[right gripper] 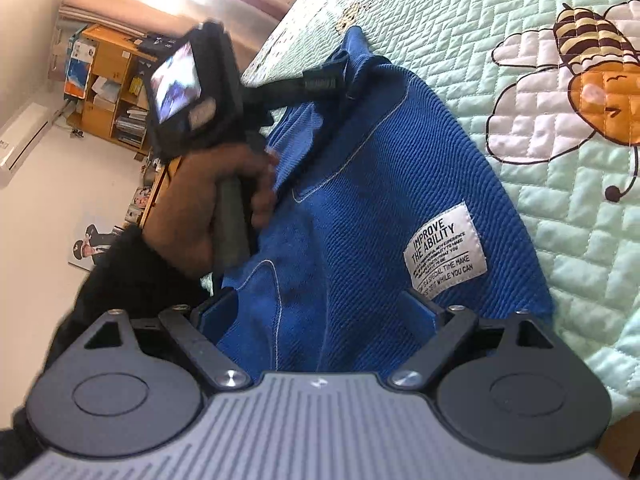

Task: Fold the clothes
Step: 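Fold the sleeve and side panel across the body with the left gripper, release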

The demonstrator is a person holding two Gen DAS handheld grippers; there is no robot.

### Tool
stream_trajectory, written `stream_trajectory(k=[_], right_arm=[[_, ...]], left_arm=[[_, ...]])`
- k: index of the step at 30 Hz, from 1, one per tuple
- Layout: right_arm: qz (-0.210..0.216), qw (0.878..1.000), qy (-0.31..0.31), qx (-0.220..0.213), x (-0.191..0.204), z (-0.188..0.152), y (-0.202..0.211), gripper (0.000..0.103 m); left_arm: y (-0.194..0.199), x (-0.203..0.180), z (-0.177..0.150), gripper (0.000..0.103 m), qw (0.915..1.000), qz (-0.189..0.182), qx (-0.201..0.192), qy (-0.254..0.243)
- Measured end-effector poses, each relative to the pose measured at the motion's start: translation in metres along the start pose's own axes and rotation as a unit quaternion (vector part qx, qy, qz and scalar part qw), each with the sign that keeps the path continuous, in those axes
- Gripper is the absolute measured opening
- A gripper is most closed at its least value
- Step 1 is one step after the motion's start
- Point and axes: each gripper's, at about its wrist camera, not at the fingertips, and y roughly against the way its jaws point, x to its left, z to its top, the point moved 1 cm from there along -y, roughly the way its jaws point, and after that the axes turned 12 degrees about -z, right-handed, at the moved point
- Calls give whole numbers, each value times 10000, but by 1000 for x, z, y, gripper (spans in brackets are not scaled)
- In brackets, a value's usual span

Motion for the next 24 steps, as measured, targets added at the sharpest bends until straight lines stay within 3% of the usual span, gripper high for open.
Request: stream_trajectory(k=[3, 5, 10, 13, 16, 21, 24], right_arm=[[245, 9993, 72, -264, 3, 7, 14, 88], [377, 9978, 190, -509, 8, 13, 25, 88], [464, 9933, 545, -908, 32, 33, 25, 88], [531, 9884, 867, -1130, 56, 52, 10, 88], [518, 9869, 915, -1224, 77, 78, -22, 88], [21, 9947, 560, -860, 63, 137, -99, 88], [-278, 9970, 346, -639, 55, 172, -144, 85]], left_arm=[[33, 30, -27, 92, 9977, -228, -270, 582], [51, 59, -50, 93, 9915, -428, -377, 1169], [82, 131, -113, 93, 9605, -926, -482, 2580], [92, 151, -142, 93, 9529, -969, -442, 2839], [93, 161, -163, 93, 9524, -1078, -383, 2825], [83, 172, -172, 93, 9491, -1205, -472, 2872], [66, 185, -181, 93, 9474, -900, -85, 3071]])
